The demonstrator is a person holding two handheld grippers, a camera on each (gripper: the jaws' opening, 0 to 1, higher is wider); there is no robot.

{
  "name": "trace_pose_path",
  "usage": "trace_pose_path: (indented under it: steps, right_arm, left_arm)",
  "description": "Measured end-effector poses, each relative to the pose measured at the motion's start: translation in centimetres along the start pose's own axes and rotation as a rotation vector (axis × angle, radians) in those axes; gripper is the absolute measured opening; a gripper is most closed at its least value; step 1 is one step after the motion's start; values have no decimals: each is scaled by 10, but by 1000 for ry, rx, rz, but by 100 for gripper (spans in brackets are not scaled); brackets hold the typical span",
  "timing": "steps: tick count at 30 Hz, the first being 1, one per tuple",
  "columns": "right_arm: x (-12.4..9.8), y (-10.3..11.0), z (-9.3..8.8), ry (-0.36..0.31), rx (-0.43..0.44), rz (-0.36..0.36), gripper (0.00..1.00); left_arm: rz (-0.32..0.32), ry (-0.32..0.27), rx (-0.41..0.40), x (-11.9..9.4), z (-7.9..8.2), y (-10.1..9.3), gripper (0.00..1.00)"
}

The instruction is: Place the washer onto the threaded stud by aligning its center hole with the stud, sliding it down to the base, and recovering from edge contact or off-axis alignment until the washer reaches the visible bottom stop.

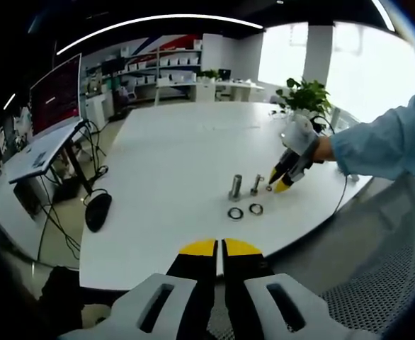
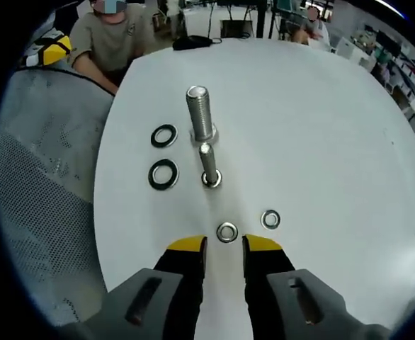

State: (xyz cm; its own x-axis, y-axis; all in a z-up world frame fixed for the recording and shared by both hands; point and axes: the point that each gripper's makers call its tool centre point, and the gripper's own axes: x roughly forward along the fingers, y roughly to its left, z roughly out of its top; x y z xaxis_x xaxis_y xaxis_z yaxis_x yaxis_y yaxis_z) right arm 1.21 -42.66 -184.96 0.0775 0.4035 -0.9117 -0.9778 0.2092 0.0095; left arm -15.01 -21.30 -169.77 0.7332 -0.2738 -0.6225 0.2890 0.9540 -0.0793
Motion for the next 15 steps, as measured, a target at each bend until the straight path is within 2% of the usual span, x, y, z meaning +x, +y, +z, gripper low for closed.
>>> trace_pose_path:
  steps: [2, 3, 7, 15]
  right_arm:
    - [3, 1, -1, 4, -7, 4, 22]
    - [3, -1, 2, -8, -43, -7, 20]
    - [1, 1, 3, 9, -25, -4, 20]
    - [4, -3, 5, -2, -46, -11, 15]
  left_arm:
    - [0, 2, 0, 0, 0, 0, 0]
    - [1, 3, 0, 0, 0, 0, 0]
    - [2, 2, -1, 0, 0, 1, 0]
    - [5, 3, -3, 0, -1, 1, 0]
